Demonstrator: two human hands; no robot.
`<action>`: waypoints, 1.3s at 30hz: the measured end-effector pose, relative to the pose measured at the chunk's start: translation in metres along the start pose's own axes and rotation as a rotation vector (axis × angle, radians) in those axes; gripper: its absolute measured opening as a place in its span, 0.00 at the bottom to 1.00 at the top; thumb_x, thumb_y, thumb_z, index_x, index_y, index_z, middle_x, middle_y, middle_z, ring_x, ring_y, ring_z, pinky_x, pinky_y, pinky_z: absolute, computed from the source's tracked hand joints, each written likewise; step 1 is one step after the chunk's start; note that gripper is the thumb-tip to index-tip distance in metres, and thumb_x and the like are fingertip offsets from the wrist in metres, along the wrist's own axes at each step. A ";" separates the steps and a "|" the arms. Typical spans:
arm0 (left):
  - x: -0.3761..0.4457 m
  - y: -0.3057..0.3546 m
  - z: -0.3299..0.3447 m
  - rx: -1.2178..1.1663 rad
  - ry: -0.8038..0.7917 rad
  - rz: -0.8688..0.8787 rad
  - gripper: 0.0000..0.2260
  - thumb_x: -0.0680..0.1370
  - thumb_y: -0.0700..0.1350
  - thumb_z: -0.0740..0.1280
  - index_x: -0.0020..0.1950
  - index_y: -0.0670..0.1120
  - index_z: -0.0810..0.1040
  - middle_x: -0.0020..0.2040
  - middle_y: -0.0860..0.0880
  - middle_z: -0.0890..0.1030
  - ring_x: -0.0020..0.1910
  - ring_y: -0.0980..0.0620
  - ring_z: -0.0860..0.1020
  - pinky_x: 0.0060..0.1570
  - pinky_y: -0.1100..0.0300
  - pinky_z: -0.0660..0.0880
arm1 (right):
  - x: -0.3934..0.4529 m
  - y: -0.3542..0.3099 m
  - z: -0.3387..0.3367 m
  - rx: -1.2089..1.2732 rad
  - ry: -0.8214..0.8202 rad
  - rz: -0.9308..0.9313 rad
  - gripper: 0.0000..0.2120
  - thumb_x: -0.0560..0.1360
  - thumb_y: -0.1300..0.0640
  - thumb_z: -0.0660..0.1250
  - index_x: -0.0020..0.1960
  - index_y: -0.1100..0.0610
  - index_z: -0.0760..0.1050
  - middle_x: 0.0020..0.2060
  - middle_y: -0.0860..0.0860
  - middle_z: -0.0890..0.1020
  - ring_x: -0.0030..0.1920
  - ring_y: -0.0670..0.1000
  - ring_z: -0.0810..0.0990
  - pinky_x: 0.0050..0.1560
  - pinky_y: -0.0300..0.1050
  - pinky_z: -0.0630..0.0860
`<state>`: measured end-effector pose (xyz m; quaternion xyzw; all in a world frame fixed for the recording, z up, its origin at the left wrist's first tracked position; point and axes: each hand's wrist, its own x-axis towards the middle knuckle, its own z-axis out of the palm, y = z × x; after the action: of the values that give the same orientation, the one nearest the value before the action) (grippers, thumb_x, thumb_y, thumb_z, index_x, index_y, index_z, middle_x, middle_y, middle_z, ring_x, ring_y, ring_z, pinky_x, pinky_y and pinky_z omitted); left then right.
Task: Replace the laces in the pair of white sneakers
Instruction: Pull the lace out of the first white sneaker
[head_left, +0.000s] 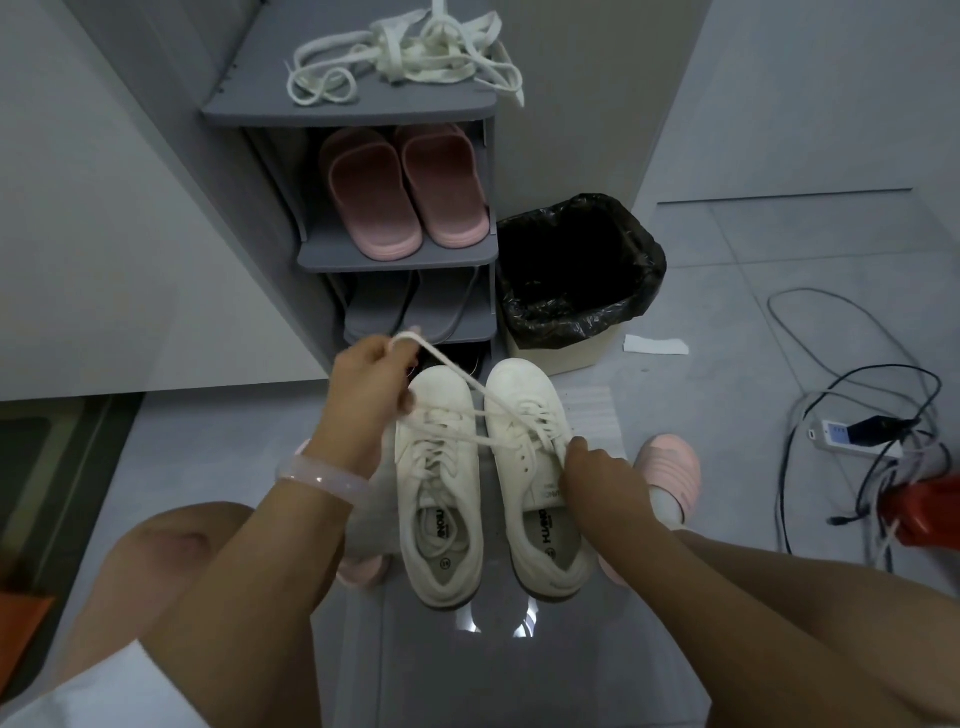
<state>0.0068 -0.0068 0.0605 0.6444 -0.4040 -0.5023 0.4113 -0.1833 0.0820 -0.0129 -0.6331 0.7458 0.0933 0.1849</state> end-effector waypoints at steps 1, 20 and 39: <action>-0.003 0.005 0.000 -0.291 -0.126 -0.219 0.15 0.77 0.49 0.64 0.34 0.42 0.70 0.21 0.51 0.64 0.22 0.54 0.64 0.23 0.65 0.67 | -0.001 0.000 0.000 -0.002 0.000 0.001 0.08 0.78 0.61 0.55 0.57 0.59 0.65 0.49 0.54 0.79 0.48 0.54 0.79 0.40 0.43 0.68; -0.022 -0.018 0.010 0.974 -0.289 0.673 0.17 0.71 0.36 0.65 0.60 0.44 0.75 0.59 0.46 0.73 0.58 0.46 0.71 0.56 0.53 0.68 | 0.001 -0.007 -0.027 0.376 0.116 -0.057 0.15 0.80 0.54 0.54 0.59 0.60 0.74 0.53 0.57 0.76 0.52 0.56 0.76 0.49 0.46 0.72; -0.034 -0.084 0.051 1.264 -0.396 0.449 0.13 0.77 0.52 0.58 0.51 0.43 0.74 0.52 0.44 0.78 0.50 0.45 0.77 0.41 0.58 0.64 | 0.034 -0.001 -0.037 0.820 -0.402 0.124 0.12 0.72 0.61 0.66 0.30 0.56 0.71 0.31 0.51 0.73 0.34 0.47 0.72 0.40 0.39 0.70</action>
<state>-0.0402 0.0473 -0.0156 0.5574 -0.8096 -0.1817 -0.0298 -0.1923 0.0372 0.0080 -0.4314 0.7069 -0.0775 0.5552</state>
